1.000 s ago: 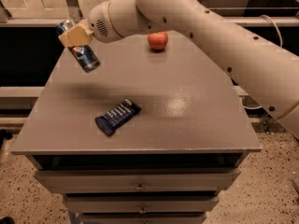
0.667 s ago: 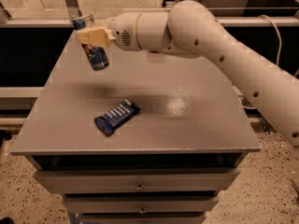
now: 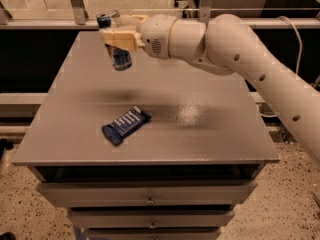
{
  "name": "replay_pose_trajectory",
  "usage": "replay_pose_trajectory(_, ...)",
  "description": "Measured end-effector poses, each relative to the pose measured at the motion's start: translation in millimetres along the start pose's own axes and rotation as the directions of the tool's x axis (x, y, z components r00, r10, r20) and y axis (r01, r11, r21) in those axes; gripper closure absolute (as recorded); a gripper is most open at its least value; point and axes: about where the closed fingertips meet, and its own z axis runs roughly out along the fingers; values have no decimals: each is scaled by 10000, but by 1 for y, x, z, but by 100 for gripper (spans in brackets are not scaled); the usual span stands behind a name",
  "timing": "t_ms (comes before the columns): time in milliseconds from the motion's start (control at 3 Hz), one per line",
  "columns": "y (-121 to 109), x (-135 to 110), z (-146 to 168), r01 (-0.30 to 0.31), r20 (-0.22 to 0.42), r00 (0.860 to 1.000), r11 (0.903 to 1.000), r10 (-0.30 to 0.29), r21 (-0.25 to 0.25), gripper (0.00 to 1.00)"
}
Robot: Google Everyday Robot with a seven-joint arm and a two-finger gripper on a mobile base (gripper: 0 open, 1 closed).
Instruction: Place redbull can upright
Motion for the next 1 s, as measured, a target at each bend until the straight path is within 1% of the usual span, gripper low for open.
replay_pose_trajectory(333, 3, 9, 3, 59, 265, 9996, 9994, -50, -353, 100)
replay_pose_trajectory(667, 10, 32, 9, 740, 956, 9931, 9955, -682, -585, 100)
replay_pose_trajectory(1000, 12, 48, 12, 1185, 1254, 9860, 9908, -1097, -655, 100)
